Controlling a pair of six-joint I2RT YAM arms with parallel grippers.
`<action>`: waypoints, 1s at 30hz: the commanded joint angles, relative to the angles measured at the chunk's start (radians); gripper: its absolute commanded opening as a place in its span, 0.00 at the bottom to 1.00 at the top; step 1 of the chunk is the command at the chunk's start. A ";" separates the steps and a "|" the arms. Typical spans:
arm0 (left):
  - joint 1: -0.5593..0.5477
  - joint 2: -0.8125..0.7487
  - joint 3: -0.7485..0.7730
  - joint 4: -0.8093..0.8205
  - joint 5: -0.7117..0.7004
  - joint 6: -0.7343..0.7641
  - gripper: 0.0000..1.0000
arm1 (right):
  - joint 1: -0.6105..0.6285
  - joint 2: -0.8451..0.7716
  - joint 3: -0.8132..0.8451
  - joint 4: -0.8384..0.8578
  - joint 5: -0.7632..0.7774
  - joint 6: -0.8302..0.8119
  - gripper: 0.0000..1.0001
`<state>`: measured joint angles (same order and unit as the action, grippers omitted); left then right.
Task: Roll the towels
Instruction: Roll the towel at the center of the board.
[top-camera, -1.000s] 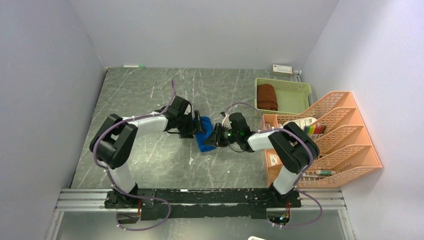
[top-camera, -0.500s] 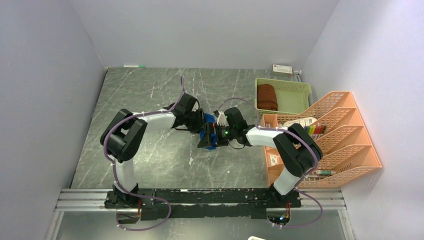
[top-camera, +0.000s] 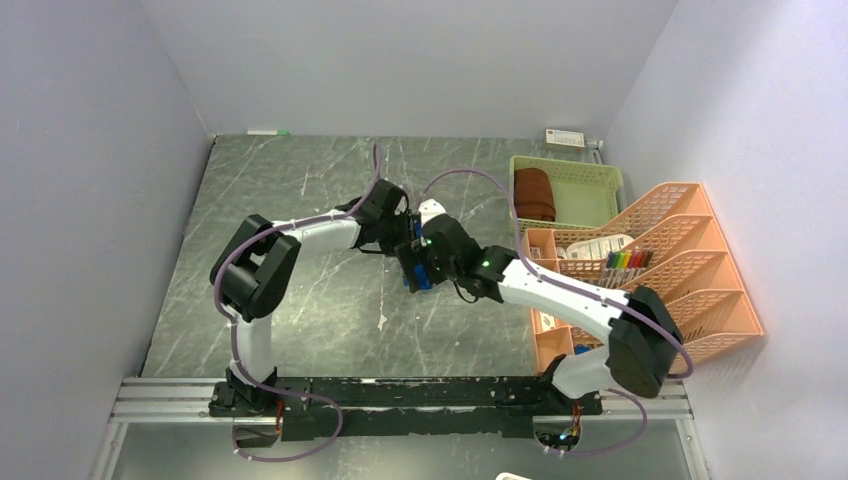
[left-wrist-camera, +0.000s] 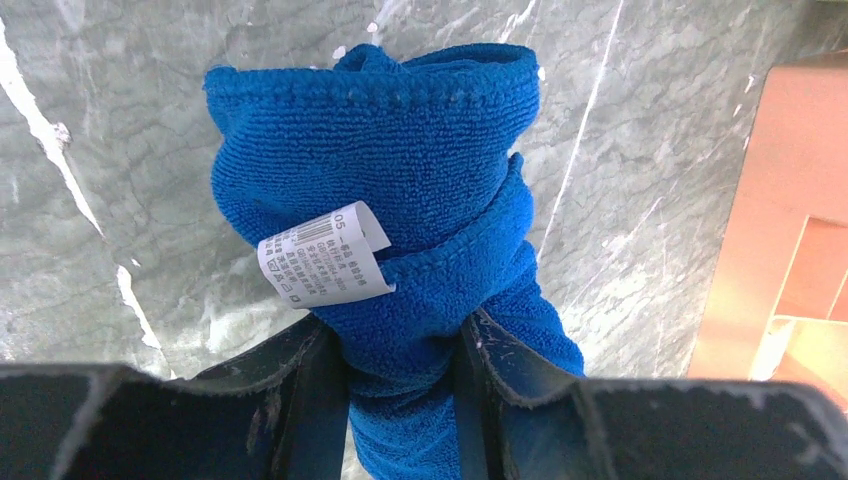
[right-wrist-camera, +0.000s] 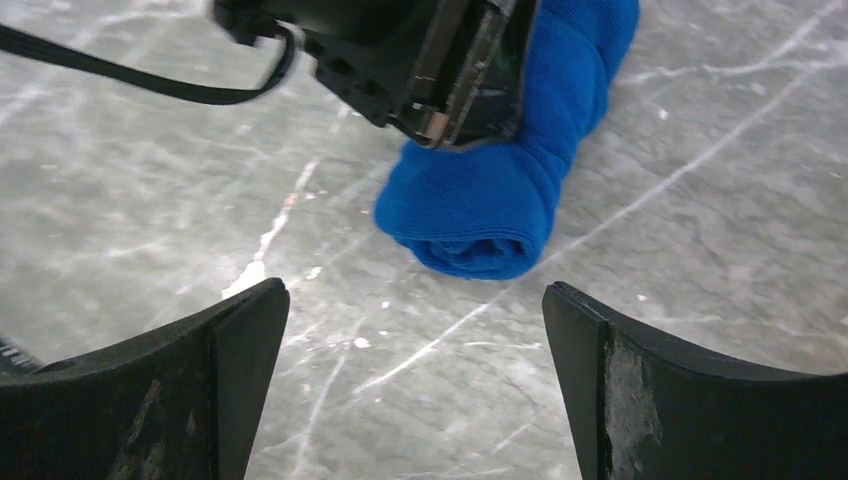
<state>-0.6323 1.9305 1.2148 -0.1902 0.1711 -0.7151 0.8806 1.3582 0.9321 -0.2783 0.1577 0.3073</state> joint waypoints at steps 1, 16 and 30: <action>0.014 0.059 0.043 -0.093 -0.146 0.085 0.37 | 0.015 0.118 0.062 -0.165 0.187 -0.012 1.00; 0.014 0.120 0.104 -0.133 -0.049 0.104 0.37 | 0.092 0.344 0.199 -0.104 0.281 0.010 1.00; 0.019 0.160 0.098 -0.113 0.054 0.101 0.36 | 0.136 0.250 -0.065 0.365 0.582 -0.009 1.00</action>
<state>-0.6094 2.0098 1.3277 -0.2829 0.2787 -0.6529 1.0119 1.6886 0.9028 -0.1032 0.6250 0.3370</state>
